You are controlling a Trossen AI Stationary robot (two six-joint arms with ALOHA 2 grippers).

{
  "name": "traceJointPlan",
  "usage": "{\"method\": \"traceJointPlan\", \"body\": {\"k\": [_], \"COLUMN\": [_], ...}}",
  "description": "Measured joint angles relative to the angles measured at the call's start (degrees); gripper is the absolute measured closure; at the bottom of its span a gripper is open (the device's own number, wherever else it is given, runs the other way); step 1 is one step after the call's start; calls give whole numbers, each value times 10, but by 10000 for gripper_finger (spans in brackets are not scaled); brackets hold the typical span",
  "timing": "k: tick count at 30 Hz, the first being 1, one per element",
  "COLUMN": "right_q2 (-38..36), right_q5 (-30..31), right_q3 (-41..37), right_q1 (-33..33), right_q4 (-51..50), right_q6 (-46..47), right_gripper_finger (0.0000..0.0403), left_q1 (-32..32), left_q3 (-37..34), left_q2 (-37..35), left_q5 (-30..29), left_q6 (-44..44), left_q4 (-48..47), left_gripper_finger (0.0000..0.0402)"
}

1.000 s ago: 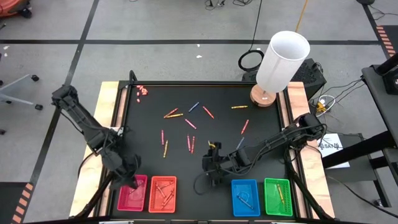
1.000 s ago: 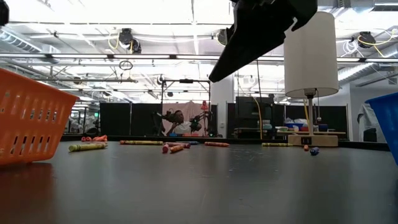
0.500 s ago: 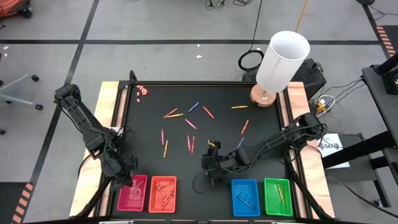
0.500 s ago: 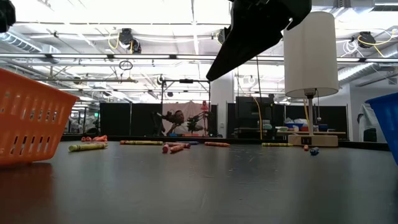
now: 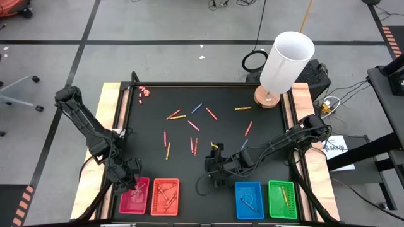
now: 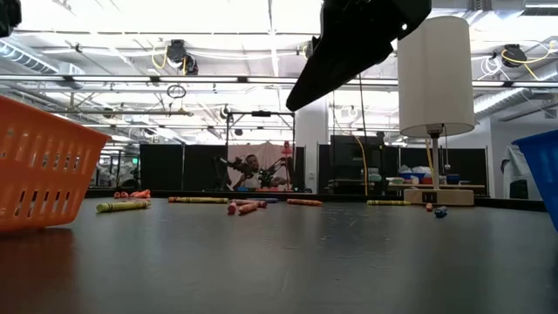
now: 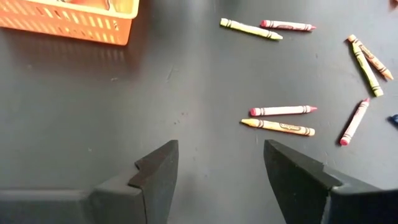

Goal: Sort crayons
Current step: Put the red crayon into the red bin, then put the orange crayon into the orange bin

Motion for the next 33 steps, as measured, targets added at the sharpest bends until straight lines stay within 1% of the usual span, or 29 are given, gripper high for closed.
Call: {"method": "traceJointPlan", "body": {"k": [3, 6, 10, 14, 17, 21, 23, 26, 30, 33], "right_q2": [0, 0, 0, 0, 0, 0, 0, 0, 0, 5], "right_q5": [0, 4, 39, 60, 60, 60, 60, 60, 61, 63], "right_q3": [0, 0, 0, 0, 0, 0, 0, 0, 0, 0], "right_q1": [0, 0, 0, -6, -14, -30, -39, -53, -69, -77], "right_q4": [4, 9, 24, 32, 43, 62, 69, 70, 70, 74], "right_q6": [0, 0, -5, -13, -13, -13, -12, 7, 58, 91], "right_gripper_finger": [181, 181, 181, 181, 181, 181, 181, 181, 181, 181], "left_q1": [0, 2, 2, 2, 2, 2, 2, 2, 2, 4], "left_q3": [0, 0, 0, 12, 25, 44, 48, 50, 50, 50], "left_q2": [0, 0, 0, 0, -1, -1, -1, -1, -1, -1], "left_q5": [-1, -3, -9, -12, -47, -126, -178, -274, -411, -521], "left_q6": [4, 22, 38, 82, 138, 217, 261, 327, 404, 439], "left_q4": [0, 2, 5, 5, 4, 2, 1, 0, -1, 0], "left_gripper_finger": [251, 231, 226, 226, 226, 226, 226, 226, 226, 226]}}
